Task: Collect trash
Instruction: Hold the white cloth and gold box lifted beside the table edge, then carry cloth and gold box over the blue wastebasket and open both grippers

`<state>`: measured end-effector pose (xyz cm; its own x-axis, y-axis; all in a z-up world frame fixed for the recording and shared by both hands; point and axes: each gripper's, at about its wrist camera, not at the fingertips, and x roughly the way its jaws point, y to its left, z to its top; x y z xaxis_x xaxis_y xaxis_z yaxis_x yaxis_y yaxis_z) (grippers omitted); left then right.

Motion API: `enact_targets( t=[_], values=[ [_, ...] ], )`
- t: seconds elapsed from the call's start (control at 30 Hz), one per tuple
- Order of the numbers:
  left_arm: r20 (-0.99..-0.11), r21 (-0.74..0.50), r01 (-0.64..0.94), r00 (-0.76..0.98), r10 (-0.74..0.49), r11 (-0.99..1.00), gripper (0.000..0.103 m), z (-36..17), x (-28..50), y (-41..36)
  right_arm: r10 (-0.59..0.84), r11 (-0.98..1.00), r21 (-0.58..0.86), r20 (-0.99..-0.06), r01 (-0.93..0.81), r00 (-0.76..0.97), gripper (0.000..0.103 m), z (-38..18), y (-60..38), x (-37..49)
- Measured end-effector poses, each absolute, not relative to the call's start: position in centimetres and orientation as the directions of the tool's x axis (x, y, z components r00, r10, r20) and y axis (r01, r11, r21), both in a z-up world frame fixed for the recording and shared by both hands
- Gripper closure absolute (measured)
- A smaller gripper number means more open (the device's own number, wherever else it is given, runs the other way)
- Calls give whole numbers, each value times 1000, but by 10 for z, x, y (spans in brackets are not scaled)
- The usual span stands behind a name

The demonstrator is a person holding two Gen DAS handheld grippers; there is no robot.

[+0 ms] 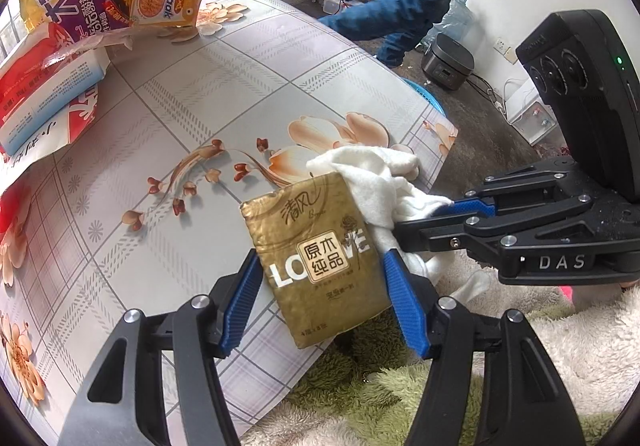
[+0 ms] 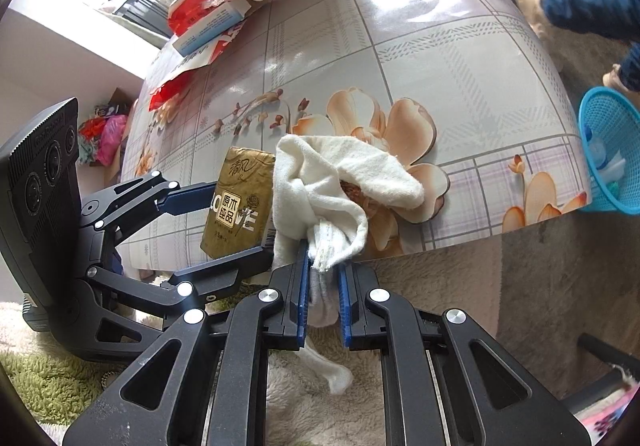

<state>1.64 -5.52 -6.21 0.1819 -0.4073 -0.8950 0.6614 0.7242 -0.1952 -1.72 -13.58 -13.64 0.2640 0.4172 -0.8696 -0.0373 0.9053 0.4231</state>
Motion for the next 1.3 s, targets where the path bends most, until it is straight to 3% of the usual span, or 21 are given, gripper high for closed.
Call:
enact_targets(
  t=[0.9, 1.3],
  values=[
    [-886, -226, 649, 173, -431, 726, 43, -61, 19, -48, 442, 890, 456, -852, -16, 281, 92, -136, -142, -19],
    [-833, -292, 714, 137, -536, 637, 43, -31, 54, -97, 444, 820, 565, -732, 96, 516, 92, -96, -217, -23]
  ],
)
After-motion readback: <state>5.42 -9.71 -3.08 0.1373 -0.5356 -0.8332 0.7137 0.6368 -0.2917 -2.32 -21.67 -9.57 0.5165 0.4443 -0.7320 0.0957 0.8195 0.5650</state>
